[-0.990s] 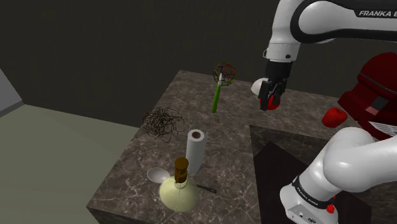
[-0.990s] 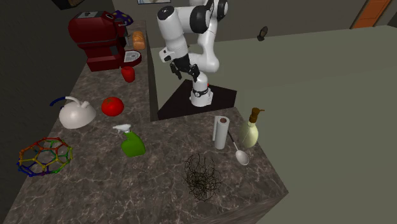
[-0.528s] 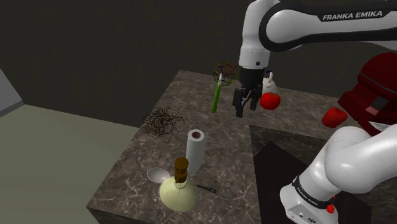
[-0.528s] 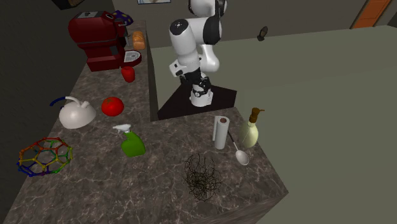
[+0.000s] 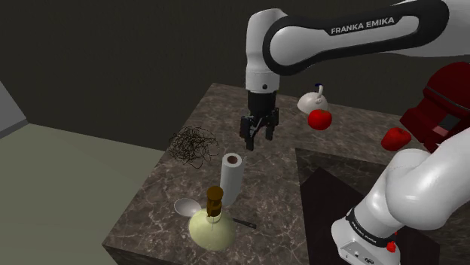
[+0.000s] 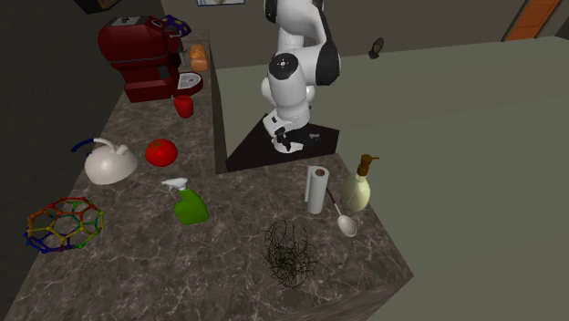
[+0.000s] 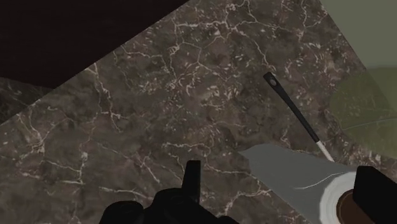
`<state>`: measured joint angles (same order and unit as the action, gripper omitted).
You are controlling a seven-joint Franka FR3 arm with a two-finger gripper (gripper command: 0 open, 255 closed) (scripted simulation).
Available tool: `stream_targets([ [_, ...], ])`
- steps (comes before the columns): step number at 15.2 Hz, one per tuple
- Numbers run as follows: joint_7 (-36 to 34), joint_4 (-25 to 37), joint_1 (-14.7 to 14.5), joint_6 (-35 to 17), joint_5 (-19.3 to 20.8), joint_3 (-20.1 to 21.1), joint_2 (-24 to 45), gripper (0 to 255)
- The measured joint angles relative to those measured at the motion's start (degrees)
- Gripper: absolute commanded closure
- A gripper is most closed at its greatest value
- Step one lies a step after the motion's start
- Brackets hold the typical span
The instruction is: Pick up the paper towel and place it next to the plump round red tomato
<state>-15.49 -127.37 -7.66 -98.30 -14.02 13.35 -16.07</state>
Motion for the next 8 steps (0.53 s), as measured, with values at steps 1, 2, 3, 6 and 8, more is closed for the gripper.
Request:
stream_targets([
  [1,-1.1,1.5,-0.5,-0.6,-0.1,0.9,2.1,0],
  [2,-1.4,2.5,-0.6,-1.4,0.1,1.4,4.0,0],
  [3,-2.1,4.4,-0.9,-1.9,0.4,1.9,6.4,0],
  [6,-5.0,9.0,-2.2,-3.3,1.0,4.0,12.4,0],
  [8,-5.6,9.4,-2.7,-4.4,1.2,4.5,13.9,0],
])
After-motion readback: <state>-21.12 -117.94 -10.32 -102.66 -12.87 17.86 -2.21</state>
